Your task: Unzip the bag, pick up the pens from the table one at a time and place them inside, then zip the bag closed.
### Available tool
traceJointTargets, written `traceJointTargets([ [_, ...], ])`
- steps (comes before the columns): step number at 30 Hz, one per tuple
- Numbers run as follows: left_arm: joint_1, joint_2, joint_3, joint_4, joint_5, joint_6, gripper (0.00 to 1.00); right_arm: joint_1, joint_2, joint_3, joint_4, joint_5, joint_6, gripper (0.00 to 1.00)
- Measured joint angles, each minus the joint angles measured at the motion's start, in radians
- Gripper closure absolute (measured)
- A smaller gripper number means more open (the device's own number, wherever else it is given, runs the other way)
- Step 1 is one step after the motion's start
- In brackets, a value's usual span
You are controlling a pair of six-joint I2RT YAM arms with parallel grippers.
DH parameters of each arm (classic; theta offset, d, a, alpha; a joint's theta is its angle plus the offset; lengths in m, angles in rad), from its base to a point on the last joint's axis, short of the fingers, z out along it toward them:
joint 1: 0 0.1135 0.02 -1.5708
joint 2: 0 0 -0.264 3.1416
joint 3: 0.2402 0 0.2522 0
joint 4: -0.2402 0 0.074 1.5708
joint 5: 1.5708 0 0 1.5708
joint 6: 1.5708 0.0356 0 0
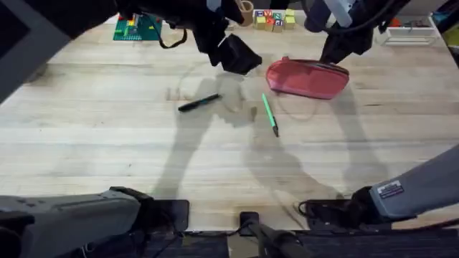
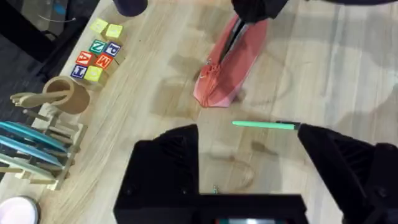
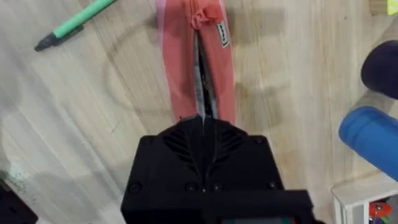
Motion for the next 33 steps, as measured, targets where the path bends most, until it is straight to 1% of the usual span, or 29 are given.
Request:
traceJointTargets([
  [6,0.000,0.000,0.000,0.000,0.000,0.000,0.007,0.000,0.040,-0.007,0.021,0.000,-0.008,0.971],
  [8,0.000,0.000,0.000,0.000,0.000,0.000,0.008,0.000,0.074,-0.007,0.043,-0.001,-0.011,0.971],
  [23,0.000,0.000,0.000,0.000,0.000,0.000,0.007,0.000,0.203,-0.007,0.066,-0.027,-0.011,0.972],
  [33,0.000,0.000,0.000,0.000,0.000,0.000,0.008,0.001,0.209,-0.007,0.077,-0.027,-0.011,0.973],
])
